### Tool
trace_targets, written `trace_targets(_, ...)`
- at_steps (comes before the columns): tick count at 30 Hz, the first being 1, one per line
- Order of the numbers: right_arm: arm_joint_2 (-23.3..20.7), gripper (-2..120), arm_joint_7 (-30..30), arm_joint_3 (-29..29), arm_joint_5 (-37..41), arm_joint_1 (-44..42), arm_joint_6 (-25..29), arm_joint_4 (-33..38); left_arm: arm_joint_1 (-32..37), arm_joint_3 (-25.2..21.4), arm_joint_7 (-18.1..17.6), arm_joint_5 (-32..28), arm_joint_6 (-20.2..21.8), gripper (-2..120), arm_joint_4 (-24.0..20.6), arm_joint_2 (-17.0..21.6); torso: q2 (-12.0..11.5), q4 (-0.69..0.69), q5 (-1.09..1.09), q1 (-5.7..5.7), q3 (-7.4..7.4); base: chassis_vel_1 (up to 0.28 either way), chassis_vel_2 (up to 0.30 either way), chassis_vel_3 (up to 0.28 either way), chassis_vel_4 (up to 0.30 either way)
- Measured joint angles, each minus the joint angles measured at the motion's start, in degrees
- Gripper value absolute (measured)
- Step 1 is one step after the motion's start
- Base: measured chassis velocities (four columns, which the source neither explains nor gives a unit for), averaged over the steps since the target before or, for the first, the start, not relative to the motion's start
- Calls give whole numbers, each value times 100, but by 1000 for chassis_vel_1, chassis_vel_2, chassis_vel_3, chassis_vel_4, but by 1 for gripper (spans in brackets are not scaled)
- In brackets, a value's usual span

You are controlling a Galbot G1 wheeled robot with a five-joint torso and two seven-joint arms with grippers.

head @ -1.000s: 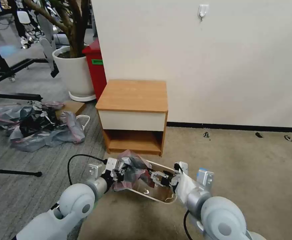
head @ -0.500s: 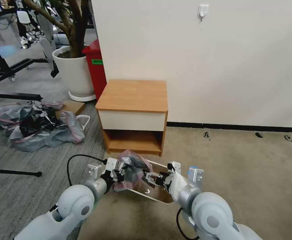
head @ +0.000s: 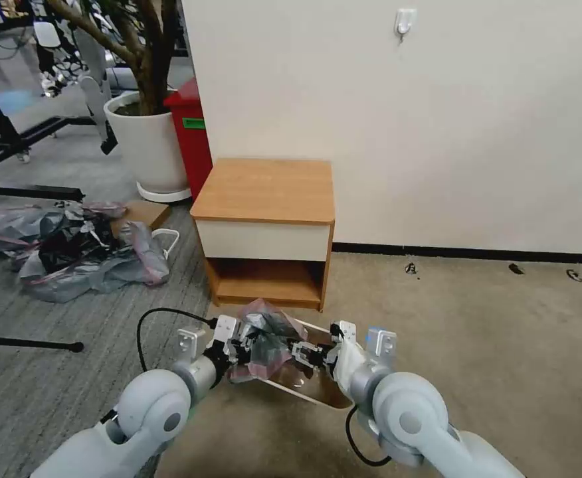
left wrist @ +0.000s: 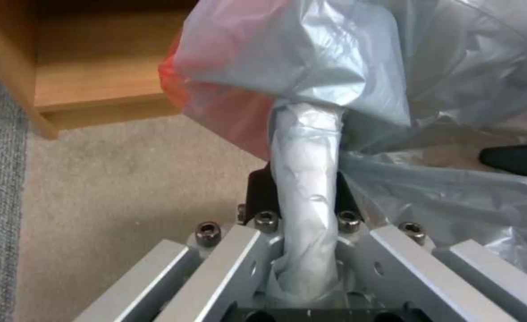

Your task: Pick up the garbage bag from the table and place it over the trash can.

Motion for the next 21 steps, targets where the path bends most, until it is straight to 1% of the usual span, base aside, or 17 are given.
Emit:
trace_targets(1,0,73,0,0,0,0,0,0,0,0,0,0,0,2,0,0,0,0,0,0,0,0,0,0,0)
trace_targets(3,13,68,2,-34,0,27,-2,-54,-1,3,0,0,-4,2,-5,6,0,0,0,0,0,0,0,0,0)
trace_targets(6,26,65,3,-44,-11,35,-2,-94,-1,3,1,-2,-5,2,-12,14,0,0,0,0,0,0,0,0,0)
trace_targets(7,28,59,2,-48,-28,34,6,-110,-2,3,1,-4,-7,2,-19,24,0,0,0,0,0,0,0,0,0)
trace_targets(8,28,59,2,-48,-28,34,6,-110,-2,3,1,-4,-7,2,-19,24,0,0,0,0,0,0,0,0,0)
trace_targets(9,27,51,-4,-48,-40,26,13,-114,-4,3,2,-6,-8,2,-20,27,0,0,0,0,0,0,0,0,0)
trace_targets(10,29,48,-10,-48,-51,22,21,-128,-4,4,2,-8,-9,2,-21,28,0,0,0,0,0,0,0,0,0)
trace_targets(11,46,41,-23,-49,-86,20,33,-160,-3,6,2,-9,-10,2,-23,28,0,0,0,0,0,0,0,0,0)
trace_targets(12,46,41,-23,-49,-86,20,33,-160,-3,6,2,-9,-10,2,-23,28,0,0,0,0,0,0,0,0,0)
trace_targets(15,88,33,-93,-50,-170,-14,73,-210,1,8,2,-12,-10,2,-25,34,0,0,0,0,0,0,0,0,0)
trace_targets(16,88,33,-93,-50,-170,-14,73,-210,1,8,2,-12,-10,2,-25,34,0,0,0,0,0,0,0,0,0)
trace_targets(18,95,24,-171,-50,-243,-57,86,-218,4,9,2,-14,-11,2,-25,41,0,0,0,0,0,0,0,0,0)
trace_targets(19,95,24,-171,-50,-243,-57,86,-218,4,9,2,-14,-11,2,-25,41,0,0,0,0,0,0,0,0,0)
trace_targets(20,100,17,-212,-50,-301,-83,100,-234,6,9,3,-18,-11,2,-28,41,0,0,0,0,0,0,0,0,0)
trace_targets(21,104,11,-239,-48,-338,-103,111,-239,6,8,2,-20,-11,2,-30,41,0,0,0,0,0,0,0,0,0)
